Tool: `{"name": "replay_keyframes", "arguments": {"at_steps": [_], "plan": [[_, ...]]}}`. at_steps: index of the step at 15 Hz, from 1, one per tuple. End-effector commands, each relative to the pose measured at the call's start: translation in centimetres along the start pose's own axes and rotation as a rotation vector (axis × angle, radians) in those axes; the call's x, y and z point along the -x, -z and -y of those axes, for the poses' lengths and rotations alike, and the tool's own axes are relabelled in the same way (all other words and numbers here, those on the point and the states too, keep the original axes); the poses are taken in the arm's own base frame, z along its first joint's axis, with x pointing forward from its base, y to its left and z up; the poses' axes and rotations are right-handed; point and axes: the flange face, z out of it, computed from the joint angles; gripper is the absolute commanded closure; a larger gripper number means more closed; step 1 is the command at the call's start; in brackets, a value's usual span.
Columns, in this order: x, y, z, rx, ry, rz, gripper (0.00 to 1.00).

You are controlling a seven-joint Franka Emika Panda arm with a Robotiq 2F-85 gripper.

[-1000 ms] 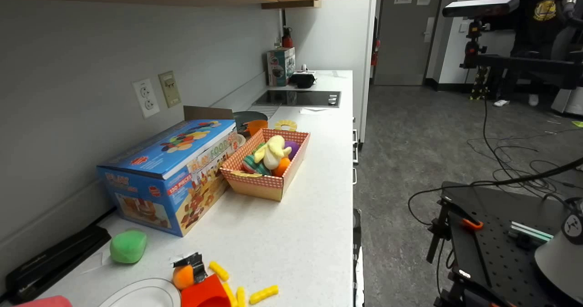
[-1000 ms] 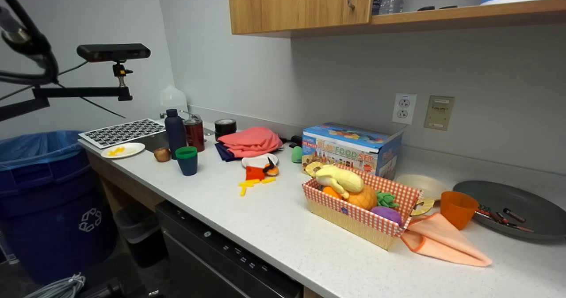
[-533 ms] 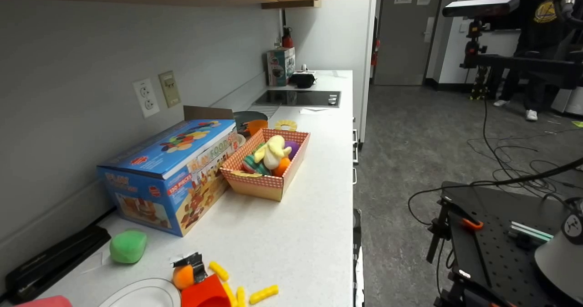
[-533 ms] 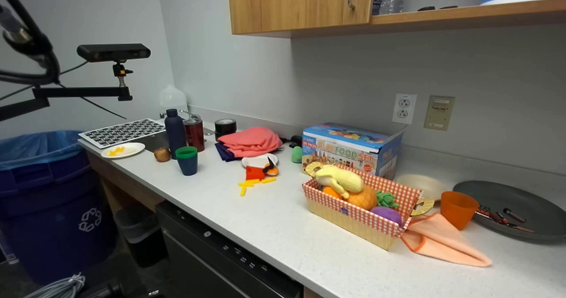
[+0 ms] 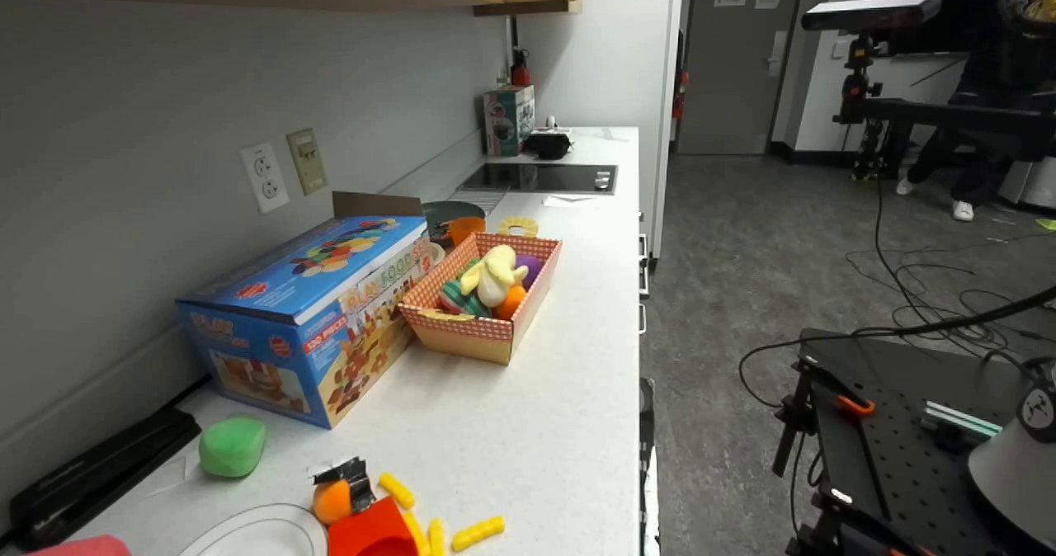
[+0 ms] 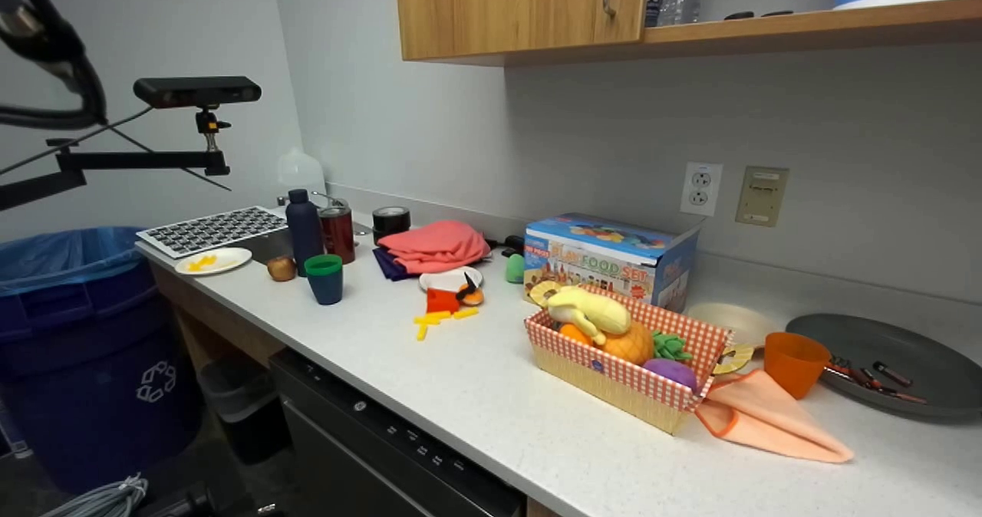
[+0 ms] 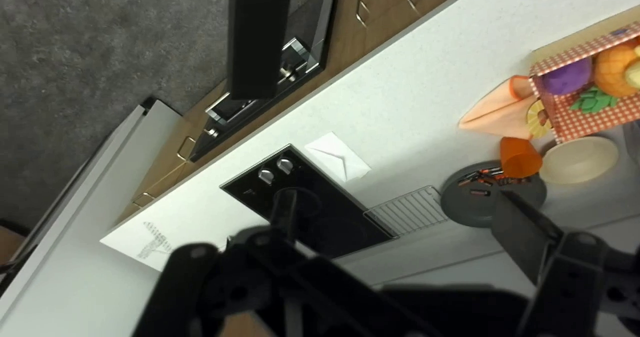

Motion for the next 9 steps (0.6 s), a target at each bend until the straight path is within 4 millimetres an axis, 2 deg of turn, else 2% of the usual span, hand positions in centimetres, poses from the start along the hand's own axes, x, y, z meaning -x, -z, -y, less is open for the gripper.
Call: {"name": "replay_keyframes", "arguments": {"at_steps": [1,4,5,7,9], "plan": [[-3.3,0.8,-4.5,0.068,-0.060,-0.009,0.00],[-6.3,1.0,-6.9,0.084,-0.174,-0.044,0.00],[-3.7,0.9,-5.6,0.061,-0.117,-0.038,0.00],[-5.1,0.7,-6.4,0.078,-0.146,-0.037,0.00],[-5.9,0.4,-6.4,0.085,-0.151,-0.032,0.00]]}}
